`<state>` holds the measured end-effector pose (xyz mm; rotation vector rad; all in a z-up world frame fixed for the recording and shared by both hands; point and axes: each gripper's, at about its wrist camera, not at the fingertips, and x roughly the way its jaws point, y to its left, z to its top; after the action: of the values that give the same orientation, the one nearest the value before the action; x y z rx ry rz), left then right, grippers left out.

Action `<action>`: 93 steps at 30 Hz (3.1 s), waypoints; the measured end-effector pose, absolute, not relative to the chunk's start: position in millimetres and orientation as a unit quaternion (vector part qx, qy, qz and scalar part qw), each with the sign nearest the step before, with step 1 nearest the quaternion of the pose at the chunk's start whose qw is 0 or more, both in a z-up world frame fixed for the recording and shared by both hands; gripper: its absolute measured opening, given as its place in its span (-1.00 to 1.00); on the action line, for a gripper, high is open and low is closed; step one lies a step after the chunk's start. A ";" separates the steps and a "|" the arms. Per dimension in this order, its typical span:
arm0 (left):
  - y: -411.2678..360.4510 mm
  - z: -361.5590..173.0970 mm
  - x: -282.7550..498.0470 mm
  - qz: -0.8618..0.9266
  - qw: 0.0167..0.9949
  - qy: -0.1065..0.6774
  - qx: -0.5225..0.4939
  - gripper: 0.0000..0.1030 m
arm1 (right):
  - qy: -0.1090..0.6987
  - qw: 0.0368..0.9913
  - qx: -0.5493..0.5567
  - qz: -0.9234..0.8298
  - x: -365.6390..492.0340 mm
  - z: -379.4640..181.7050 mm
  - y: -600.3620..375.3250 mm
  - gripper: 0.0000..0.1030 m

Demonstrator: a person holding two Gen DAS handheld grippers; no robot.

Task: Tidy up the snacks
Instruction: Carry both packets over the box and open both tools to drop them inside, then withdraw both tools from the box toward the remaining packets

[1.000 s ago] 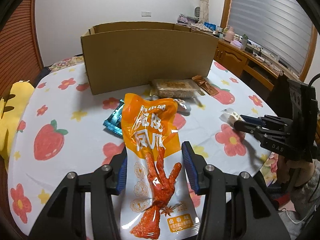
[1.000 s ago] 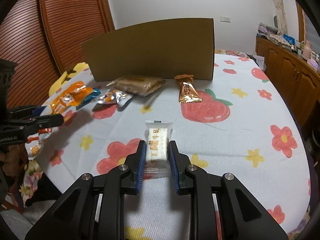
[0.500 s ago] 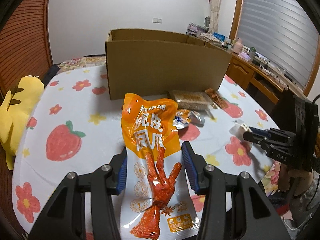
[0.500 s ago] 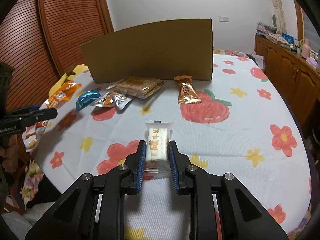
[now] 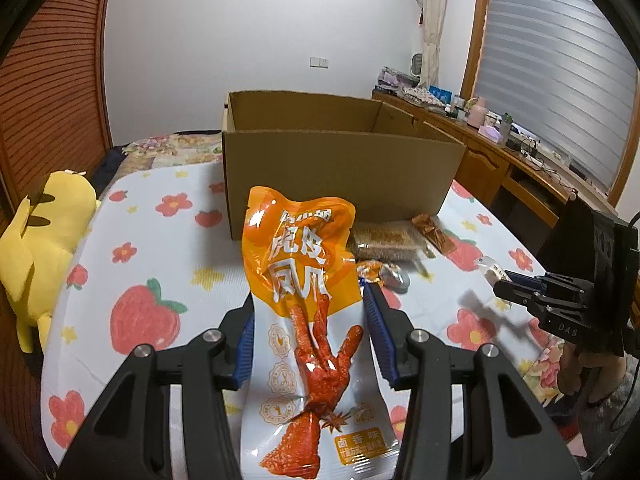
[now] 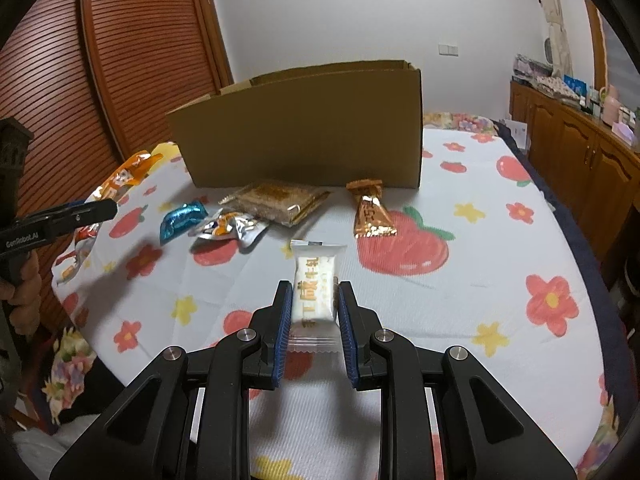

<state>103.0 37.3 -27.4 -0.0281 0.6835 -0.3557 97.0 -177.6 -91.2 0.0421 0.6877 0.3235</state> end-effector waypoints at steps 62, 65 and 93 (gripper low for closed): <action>3.1 42.8 296.1 -0.161 0.933 0.321 0.034 -0.06 | 0.289 0.945 -0.043 0.149 266.0 14.2 -135.1 -0.60; 1.7 42.6 303.0 -0.165 0.931 0.325 0.032 -0.05 | 0.300 0.942 -0.033 0.146 278.0 9.4 -135.0 -0.60; -9.8 47.5 281.4 -0.178 0.944 0.277 0.035 0.98 | 0.297 0.942 -0.003 0.159 266.2 1.8 -137.3 -0.22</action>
<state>281.4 -9.8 47.5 0.0722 0.5645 -0.3636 266.2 -137.3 1.8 -0.0062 0.6055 0.3233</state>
